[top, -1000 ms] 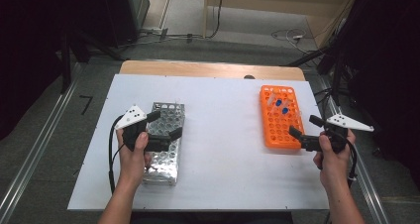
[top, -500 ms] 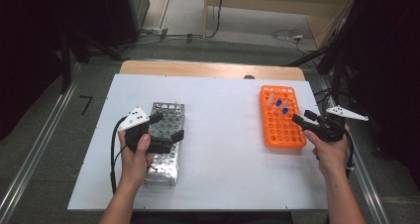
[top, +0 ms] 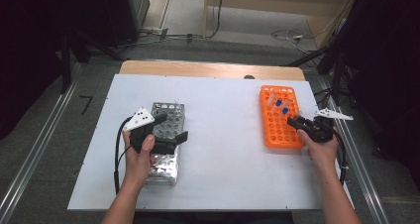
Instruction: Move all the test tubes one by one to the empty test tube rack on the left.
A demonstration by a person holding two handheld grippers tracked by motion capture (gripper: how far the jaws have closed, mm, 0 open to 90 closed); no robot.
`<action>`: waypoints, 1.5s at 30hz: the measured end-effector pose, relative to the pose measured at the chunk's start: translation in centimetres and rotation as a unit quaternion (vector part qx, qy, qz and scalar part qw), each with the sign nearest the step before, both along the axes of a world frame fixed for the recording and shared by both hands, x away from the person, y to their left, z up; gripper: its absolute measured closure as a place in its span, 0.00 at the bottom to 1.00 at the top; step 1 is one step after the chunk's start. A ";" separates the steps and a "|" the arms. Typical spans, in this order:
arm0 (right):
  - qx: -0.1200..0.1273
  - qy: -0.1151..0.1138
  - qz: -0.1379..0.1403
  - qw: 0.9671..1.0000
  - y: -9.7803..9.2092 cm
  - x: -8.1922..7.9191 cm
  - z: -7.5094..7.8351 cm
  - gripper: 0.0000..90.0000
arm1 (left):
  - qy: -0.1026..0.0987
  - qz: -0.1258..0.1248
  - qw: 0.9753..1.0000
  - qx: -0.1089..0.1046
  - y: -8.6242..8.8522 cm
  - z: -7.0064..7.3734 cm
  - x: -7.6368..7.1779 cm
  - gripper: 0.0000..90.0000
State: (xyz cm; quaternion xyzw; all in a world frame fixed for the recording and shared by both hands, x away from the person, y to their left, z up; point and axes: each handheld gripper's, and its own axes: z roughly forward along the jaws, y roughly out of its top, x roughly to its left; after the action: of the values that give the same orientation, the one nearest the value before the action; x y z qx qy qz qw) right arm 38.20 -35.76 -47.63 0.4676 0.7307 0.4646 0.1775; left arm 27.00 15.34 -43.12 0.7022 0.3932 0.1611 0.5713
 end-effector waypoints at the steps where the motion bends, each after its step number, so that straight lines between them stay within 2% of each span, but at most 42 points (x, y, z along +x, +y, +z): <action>1: 0.000 -0.002 -0.001 1.000 0.0 0.0 0.0 0.69 | 0.001 0.000 1.000 0.001 0.0 0.0 0.0 0.00; 4: -0.008 -0.009 0.000 1.000 0.2 0.0 -0.2 0.71 | 0.000 0.001 1.000 0.003 0.0 0.0 0.0 0.00; 8: -0.045 -0.037 -0.014 0.998 0.8 -0.4 -0.4 0.80 | 0.001 0.002 1.000 0.000 0.0 -0.2 0.0 0.00; 13: -0.055 -0.048 -0.028 0.997 1.1 -0.6 -0.5 0.82 | 0.002 0.000 1.000 0.005 -0.2 -0.4 0.0 0.00; 18: -0.043 -0.050 -0.029 0.997 0.9 -0.7 -0.3 0.82 | 0.002 -0.001 1.000 0.004 -0.3 -0.5 0.0 0.00; 25: -0.022 -0.072 -0.036 0.997 0.3 -1.4 1.1 0.82 | 0.002 -0.003 1.000 0.006 -0.4 -0.6 0.0 0.00; 27: -0.008 -0.074 -0.032 0.997 0.2 -1.7 1.6 0.82 | 0.002 -0.003 1.000 0.006 -0.4 -0.6 0.0 0.00; 36: 0.009 -0.071 0.001 0.997 0.6 -3.2 2.9 0.82 | 0.002 -0.004 1.000 0.006 -0.4 -0.6 0.0 0.00; 45: 0.015 -0.065 0.039 0.997 2.2 -4.7 3.9 0.82 | 0.000 -0.002 1.000 0.009 -0.4 -0.4 -0.1 0.00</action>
State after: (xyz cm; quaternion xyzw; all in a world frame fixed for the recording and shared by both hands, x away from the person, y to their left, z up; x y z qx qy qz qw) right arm 33.46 -33.56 -43.74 0.4103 0.7278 0.5119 0.1997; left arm 26.94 14.93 -43.52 0.7079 0.3899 0.1634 0.5659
